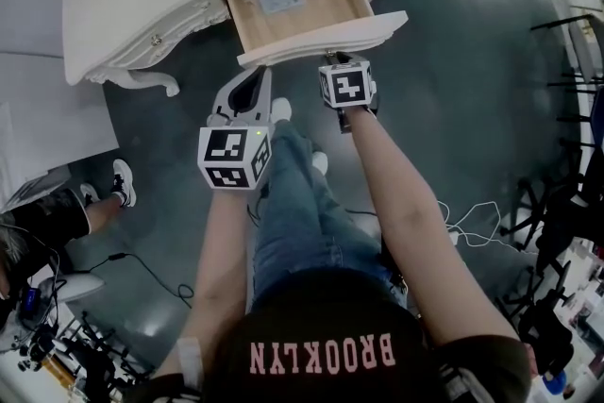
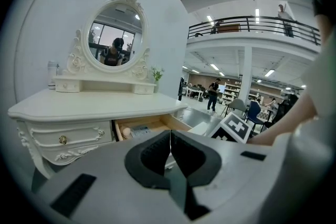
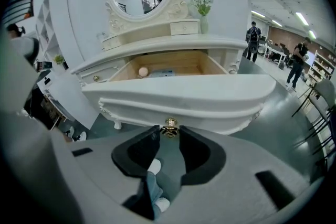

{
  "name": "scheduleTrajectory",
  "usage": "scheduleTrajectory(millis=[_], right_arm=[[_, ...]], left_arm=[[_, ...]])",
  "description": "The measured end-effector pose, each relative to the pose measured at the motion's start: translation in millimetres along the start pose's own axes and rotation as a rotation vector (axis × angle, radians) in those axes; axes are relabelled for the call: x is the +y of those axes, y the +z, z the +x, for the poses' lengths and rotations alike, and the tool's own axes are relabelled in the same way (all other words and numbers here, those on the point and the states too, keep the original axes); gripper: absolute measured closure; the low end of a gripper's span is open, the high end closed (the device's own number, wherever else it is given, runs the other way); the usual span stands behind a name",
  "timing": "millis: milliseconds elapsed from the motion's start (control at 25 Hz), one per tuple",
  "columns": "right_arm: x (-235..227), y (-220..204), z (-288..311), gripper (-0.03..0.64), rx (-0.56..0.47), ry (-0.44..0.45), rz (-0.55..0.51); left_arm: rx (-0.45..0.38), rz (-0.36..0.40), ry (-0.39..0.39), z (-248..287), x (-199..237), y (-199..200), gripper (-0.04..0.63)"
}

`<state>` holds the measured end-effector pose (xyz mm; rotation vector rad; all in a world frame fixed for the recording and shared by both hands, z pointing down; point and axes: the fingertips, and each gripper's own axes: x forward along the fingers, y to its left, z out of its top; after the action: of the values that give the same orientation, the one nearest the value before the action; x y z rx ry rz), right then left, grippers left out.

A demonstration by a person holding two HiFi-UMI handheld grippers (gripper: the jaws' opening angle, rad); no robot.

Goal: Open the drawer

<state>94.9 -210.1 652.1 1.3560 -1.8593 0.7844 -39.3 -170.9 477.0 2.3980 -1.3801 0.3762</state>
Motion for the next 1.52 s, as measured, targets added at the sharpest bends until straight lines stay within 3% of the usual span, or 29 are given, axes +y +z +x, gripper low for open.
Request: scheduleTrajectory(millis=[40,120,600,1160,1520], right_arm=[[-0.3,-0.2,-3.6,0.519,-0.005,-0.005,-0.005],[0.0,0.1,-12.4,0.620,-0.023,-0.012,-0.022],[3.9,20.9,-78.6,0.621,-0.173,0.029,-0.054],[5.2,64.3,-184.0,0.621,-0.372,0.008,-0.146],[34.5,80.5,-255.4,0.621,-0.504,0.093,-0.220]], left_arm=[[-0.003,0.002,0.002,-2.3,-0.4,0.7,0.591],[-0.007,0.007,0.004,-6.3,-2.2,1.5,0.591],[-0.050,0.062,-0.025,-27.0,-31.1,20.2,0.591],[-0.131,0.101,-0.027,-49.9,-42.7,56.4,0.591],[-0.198,0.089,-0.009,-64.9,-42.4,82.1,0.591]])
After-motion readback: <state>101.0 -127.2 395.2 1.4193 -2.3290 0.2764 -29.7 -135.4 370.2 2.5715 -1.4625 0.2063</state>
